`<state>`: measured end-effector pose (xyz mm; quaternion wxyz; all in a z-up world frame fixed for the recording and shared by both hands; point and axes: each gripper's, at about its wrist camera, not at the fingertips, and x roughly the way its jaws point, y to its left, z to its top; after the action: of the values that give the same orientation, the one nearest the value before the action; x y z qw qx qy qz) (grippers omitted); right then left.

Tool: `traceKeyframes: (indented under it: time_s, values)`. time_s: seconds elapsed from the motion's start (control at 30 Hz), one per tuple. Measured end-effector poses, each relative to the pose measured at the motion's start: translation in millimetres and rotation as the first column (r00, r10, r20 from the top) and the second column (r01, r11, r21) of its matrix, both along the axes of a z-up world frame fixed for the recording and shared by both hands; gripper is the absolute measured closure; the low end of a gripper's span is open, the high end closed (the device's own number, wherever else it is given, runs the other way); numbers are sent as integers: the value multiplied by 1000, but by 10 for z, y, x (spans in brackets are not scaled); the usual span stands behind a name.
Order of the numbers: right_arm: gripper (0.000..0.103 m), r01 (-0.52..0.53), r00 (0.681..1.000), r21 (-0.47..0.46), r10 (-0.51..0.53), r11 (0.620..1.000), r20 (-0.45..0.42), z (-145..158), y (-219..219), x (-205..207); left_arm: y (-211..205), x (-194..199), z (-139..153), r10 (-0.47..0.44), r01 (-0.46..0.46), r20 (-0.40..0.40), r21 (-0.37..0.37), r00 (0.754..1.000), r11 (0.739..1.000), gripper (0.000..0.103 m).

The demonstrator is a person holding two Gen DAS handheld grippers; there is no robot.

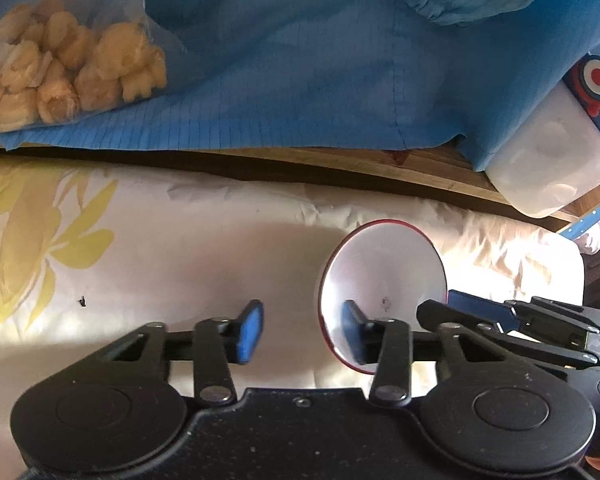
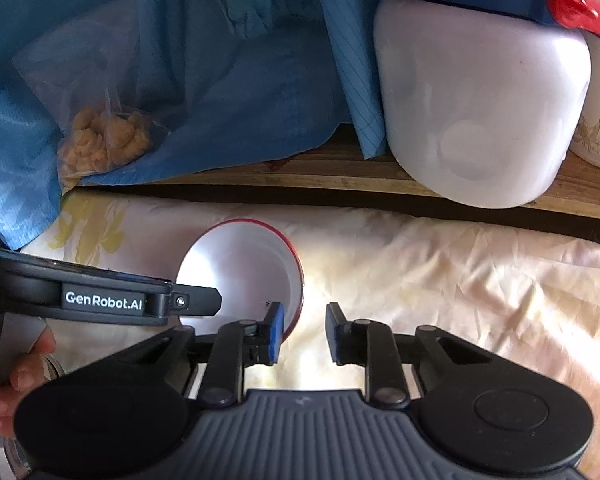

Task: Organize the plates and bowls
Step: 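Close the left tool on the white bowl rim while the right tool grips it too, then lift the white bowl with the left tool while the right tool carries it toward the steel bowl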

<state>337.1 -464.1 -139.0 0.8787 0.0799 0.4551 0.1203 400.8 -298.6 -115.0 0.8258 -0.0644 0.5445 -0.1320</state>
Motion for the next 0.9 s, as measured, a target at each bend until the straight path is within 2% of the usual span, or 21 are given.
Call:
traceKeyframes:
  time_s: [0.2,0.33,0.43,0.9]
  values:
    - [89,3,1000,27,-3,1000,-1,-7,10,-1,9,-11,0,0,0,0,-35,1000,999,86]
    - [91,5,1000,32,-5,999,-2,-11,16,-1,47,-36,13,4,-4,3,-52,1000,999,92]
    - [91,6,1000,29,-6,1000,1,-11,27,3,62,-43,-2,14,-14,2,-71,1000,997,95]
    - [91,22,1000,47,-22,999,8,-31,18,3,86,-44,-21,40,-40,-5,-94,999,995,96]
